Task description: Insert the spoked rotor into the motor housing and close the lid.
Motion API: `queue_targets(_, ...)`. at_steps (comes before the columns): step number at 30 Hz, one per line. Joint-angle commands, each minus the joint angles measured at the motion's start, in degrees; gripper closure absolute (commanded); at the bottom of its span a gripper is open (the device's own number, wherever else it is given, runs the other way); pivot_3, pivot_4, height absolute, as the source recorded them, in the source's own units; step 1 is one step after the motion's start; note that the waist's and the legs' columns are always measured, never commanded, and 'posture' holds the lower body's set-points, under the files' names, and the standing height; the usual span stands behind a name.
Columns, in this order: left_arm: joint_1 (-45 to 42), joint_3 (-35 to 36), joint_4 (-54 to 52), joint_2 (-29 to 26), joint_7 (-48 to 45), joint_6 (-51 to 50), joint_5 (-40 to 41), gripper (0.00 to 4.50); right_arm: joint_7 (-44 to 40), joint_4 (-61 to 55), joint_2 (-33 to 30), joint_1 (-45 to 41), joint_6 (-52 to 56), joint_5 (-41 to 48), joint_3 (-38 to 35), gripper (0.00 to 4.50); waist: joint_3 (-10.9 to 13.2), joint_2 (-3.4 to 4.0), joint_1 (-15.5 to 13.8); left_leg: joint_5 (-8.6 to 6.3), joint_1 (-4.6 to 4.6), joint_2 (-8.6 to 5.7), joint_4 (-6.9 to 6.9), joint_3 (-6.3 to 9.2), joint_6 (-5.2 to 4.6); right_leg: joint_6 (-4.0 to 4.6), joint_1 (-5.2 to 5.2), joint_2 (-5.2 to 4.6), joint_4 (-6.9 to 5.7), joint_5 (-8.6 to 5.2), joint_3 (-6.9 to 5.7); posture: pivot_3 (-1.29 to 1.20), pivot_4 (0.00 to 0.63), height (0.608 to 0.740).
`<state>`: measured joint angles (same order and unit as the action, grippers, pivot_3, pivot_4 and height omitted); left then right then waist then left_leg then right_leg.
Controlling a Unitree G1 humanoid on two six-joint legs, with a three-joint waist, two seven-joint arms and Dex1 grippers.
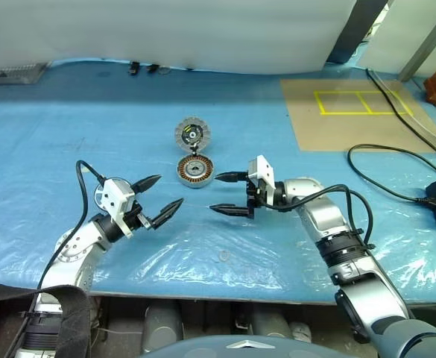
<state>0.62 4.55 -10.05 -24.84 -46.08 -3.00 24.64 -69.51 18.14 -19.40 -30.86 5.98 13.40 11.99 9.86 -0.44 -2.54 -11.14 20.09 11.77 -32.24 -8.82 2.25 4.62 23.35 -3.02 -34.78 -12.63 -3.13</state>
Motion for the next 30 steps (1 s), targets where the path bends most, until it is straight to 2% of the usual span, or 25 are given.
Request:
queue_targets(1, -0.5, 1.4, -1.2, -0.8, -0.4, 1.3, 0.3, 0.0, 0.4, -3.0, 0.0, 0.4, 0.0, 0.4, 0.1, 0.05, 0.0, 0.0, 0.0, 0.0, 0.0, 0.0, 0.0, 0.0, 0.0, 0.0, 0.0, 0.0, 0.0, 0.0, 0.0, 0.0, 0.15, 0.74)
queue_targets(12, 3.7, 2.4, -2.7, -0.3, 0.1, 6.4, -1.0, 0.0, 1.3, -1.5, -0.7, -0.5, -1.0, -0.4, -0.4, 0.05, 0.0, 0.0, 0.0, 0.0, 0.0, 0.0, 0.01, 0.0, 0.0, 0.0, 0.01, 0.0, 0.01, 0.0, 0.0, 0.0, 0.15, 0.74)
queue_targets(16, 4.5, 2.5, -3.8, 0.7, 0.5, 5.0, 1.6, 0.0, 0.5, -2.2, -1.0, -0.4, -0.2, -0.2, 0.0, 0.05, 0.0, 0.0, 0.0, 0.0, 0.0, 0.0, 0.01, 0.0, 0.0, 0.0, 0.0, 0.0, 0.01, 0.0, 0.0, 0.0, 0.15, 0.74)
queue_targets(20, 4.4, 2.5, -4.0, 1.0, 2.1, 5.1, 0.7, 0.0, 1.1, -1.7, -1.1, -1.0, -0.4, -0.9, -0.1, 0.05, 0.0, 0.0, 0.0, 0.0, 0.0, 0.0, 0.02, 0.0, 0.01, 0.0, 0.01, 0.0, 0.02, 0.0, 0.0, 0.0, 0.15, 0.74)
queue_targets(27, 6.8, 2.3, -7.0, 1.6, 3.7, 4.1, 1.9, 0.0, 2.8, -1.2, -1.6, -5.0, 3.2, -1.3, -0.9, 0.05, 0.0, 0.0, 0.1, 0.0, -0.01, 0.01, 0.01, 0.0, 0.0, 0.0, 0.02, 0.0, 0.01, 0.0, 0.0, 0.0, 0.15, 0.74)
queue_targets(30, 7.7, 1.4, -7.8, 2.4, 4.3, 3.8, 1.6, 0.0, 3.3, 0.1, -1.6, -9.2, 7.5, -2.4, 0.3, 0.05, 0.0, 0.0, 0.0, 0.0, 0.0, 0.0, 0.02, -0.02, 0.01, 0.0, 0.02, 0.0, 0.02, 0.0, 0.0, 0.0, 0.15, 0.74)
